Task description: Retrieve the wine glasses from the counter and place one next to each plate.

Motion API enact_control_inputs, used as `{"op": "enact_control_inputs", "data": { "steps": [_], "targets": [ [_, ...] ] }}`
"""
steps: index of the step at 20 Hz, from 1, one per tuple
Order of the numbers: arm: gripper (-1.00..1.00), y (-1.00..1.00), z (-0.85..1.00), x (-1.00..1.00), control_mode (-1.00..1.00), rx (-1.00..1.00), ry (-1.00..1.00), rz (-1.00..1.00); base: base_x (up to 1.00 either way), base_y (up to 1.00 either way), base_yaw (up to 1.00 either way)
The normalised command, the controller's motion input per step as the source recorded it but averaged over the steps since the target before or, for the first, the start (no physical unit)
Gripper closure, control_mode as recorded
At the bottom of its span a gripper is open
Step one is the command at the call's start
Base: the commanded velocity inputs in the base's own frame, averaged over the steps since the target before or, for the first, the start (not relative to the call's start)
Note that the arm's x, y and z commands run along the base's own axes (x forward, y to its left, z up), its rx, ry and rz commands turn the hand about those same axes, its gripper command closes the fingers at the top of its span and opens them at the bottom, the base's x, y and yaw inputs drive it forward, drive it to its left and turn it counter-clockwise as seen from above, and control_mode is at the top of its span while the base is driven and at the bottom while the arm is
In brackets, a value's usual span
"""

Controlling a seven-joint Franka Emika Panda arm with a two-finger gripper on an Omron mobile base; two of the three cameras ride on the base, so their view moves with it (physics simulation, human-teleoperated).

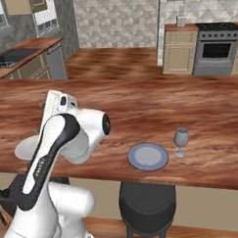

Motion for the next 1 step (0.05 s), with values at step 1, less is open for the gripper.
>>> {"op": "enact_control_inputs", "data": {
  "steps": [1],
  "targets": [
    [-1.00, -0.14, 1.00, -1.00, -1.00, 0.07, -0.14, -0.10, 0.00, 0.00, 0.00]
  ]
}}
